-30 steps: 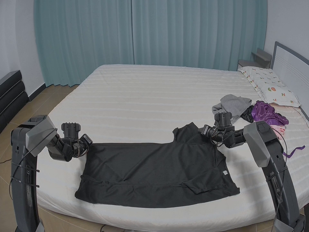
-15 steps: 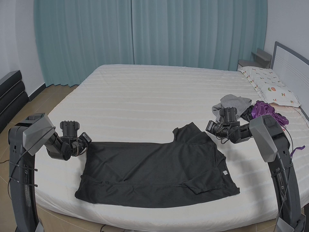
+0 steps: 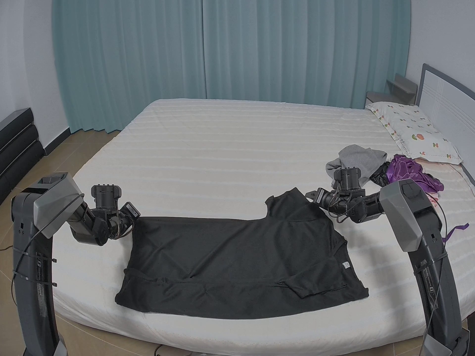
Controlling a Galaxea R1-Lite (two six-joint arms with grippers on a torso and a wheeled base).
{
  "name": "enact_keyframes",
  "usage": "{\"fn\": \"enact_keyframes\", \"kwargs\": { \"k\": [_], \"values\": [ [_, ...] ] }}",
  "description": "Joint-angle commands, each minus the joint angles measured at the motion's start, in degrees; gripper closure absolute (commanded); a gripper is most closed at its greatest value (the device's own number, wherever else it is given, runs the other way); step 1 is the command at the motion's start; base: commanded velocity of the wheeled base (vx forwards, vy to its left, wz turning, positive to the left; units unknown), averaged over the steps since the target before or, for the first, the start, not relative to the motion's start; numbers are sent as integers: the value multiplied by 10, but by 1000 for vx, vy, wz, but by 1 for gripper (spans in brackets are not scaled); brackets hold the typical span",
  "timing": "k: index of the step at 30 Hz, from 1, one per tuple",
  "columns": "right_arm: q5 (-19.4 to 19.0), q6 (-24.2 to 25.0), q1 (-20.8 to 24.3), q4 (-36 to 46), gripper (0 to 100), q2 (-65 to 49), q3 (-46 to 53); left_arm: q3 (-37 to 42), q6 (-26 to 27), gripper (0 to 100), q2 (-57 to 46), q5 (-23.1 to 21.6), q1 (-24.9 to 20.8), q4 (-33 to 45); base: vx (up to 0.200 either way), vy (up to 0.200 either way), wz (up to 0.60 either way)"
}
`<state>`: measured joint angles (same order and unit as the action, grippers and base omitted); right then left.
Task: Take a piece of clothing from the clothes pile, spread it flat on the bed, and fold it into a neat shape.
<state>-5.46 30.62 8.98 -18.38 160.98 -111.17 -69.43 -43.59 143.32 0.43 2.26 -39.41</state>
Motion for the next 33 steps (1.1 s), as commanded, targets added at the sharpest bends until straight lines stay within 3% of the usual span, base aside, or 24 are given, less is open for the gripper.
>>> {"fn": "enact_keyframes", "kwargs": {
  "k": [1,6,7,22,33],
  "values": [
    [0,0,2,-1,0,16,-13,0,0,100,2,0,1,-1,0,0,0],
    [-1,1,7,0,0,20,-16,-1,2,100,4,0,3,0,0,0,0],
    [0,0,7,0,100,21,-16,-1,2,100,4,0,2,0,0,0,0],
    [0,7,3,5,100,0,-7,0,3,100,1,0,2,2,0,0,0],
    [1,48,-5,-39,100,-70,92,27,0,100,-37,-2,7,-2,0,0,0]
  ]
}}
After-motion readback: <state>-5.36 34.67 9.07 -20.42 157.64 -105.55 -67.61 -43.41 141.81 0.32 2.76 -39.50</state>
